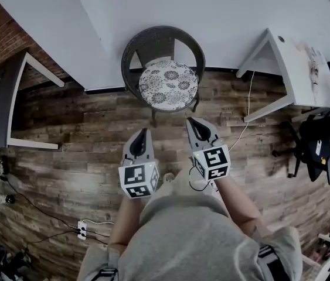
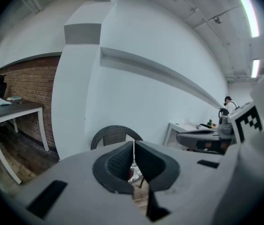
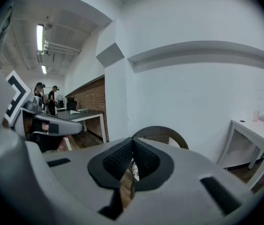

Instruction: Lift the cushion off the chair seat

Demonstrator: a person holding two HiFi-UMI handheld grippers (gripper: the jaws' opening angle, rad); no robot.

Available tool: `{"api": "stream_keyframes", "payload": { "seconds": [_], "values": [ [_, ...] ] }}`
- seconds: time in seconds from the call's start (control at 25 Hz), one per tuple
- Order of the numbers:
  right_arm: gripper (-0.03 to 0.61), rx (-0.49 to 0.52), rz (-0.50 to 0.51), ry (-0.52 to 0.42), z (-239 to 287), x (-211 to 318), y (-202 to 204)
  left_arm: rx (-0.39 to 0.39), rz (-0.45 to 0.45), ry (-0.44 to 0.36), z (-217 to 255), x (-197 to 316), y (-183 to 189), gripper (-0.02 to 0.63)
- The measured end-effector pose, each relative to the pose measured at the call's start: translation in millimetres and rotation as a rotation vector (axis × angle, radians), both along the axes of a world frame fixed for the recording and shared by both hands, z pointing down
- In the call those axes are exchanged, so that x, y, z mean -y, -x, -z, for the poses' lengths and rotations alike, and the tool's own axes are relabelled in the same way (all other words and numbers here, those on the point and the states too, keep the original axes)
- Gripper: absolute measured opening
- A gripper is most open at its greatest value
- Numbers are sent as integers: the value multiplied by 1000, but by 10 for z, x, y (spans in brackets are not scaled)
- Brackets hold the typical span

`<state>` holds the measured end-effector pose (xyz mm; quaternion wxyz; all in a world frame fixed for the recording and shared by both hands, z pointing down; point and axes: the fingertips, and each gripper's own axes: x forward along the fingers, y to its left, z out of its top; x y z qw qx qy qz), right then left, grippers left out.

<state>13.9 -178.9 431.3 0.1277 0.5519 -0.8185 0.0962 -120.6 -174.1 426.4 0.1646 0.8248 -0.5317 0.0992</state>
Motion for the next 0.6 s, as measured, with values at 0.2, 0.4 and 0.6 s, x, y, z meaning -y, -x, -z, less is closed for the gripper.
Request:
{"api": "stream_keyframes", "payload": {
  "seconds": [0.2,0.4,0.6],
  "values": [
    [3,-48,8,47,-391,357,-72,-14,7,52,-295,224,-57,11],
    [3,-73,44,126,-921,774,-183,-16,18,94,-577,526,-154,9],
    [3,-80,64,173,-1492,1289,-262,-1,34,127,-874,987,-230,11]
  ]
}}
